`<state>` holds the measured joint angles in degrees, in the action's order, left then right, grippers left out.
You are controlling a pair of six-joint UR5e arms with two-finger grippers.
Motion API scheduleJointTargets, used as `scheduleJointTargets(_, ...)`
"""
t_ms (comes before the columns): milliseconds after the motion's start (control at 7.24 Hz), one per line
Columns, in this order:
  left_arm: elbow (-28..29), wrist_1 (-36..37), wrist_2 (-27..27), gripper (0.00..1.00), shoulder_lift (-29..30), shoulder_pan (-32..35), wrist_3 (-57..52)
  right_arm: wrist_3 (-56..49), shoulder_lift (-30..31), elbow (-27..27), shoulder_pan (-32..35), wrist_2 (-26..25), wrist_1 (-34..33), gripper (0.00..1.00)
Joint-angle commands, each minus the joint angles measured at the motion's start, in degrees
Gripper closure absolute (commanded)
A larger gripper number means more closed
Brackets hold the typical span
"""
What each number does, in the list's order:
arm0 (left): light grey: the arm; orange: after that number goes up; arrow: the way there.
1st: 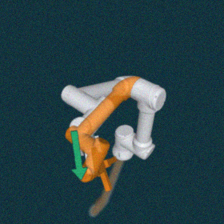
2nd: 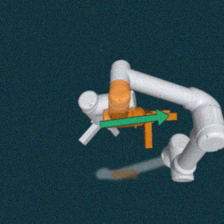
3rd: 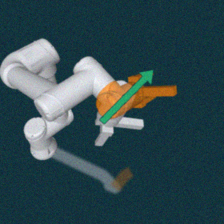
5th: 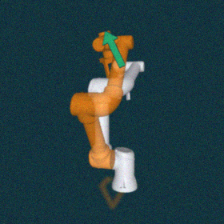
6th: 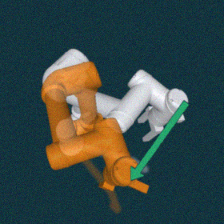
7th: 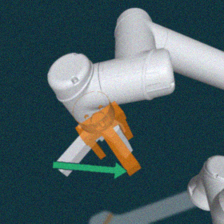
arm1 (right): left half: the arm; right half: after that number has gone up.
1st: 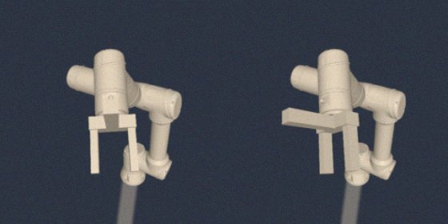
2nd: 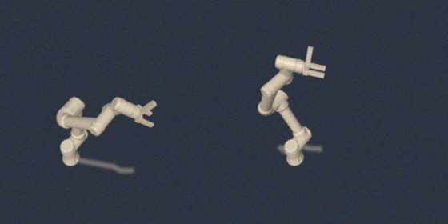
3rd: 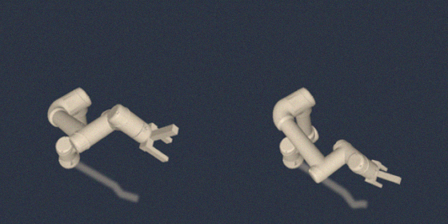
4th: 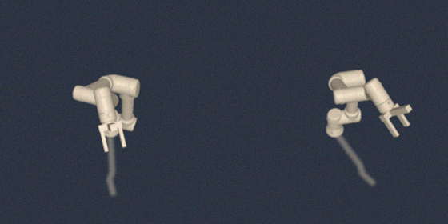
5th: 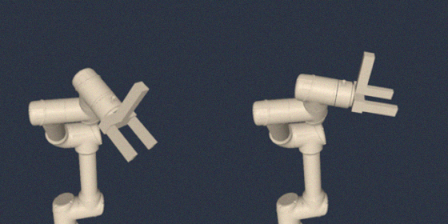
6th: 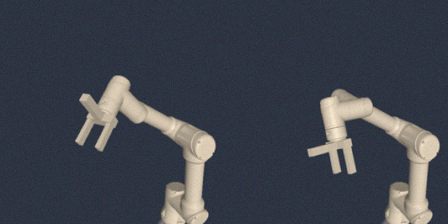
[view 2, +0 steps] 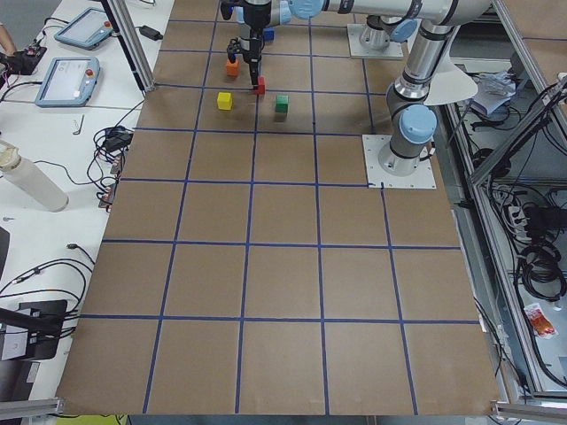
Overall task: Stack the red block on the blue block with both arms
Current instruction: 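Close the right gripper on the red cube and lift it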
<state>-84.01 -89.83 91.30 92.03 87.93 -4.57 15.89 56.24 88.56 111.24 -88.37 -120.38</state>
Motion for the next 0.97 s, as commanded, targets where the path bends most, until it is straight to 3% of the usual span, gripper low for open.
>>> scheduleJointTargets(0, 0.07, 0.0, -0.25, 0.0, -0.09, -0.04, 0.0, 0.11, 0.36, -0.06, -0.06, -0.66, 0.67, 0.98)
scheduleJointTargets(276, 0.07, 0.44, -0.34, 0.0, -0.01, -0.04, 0.0, 0.2, 2.55, -0.5, -0.23, -0.57, 2.24, 1.0)
scheduleJointTargets(829, -0.02, 0.44, -0.34, 0.0, -0.01, -0.04, 0.0, -3.38, 14.83, -2.35, -10.93, 0.04, 17.6, 1.0)
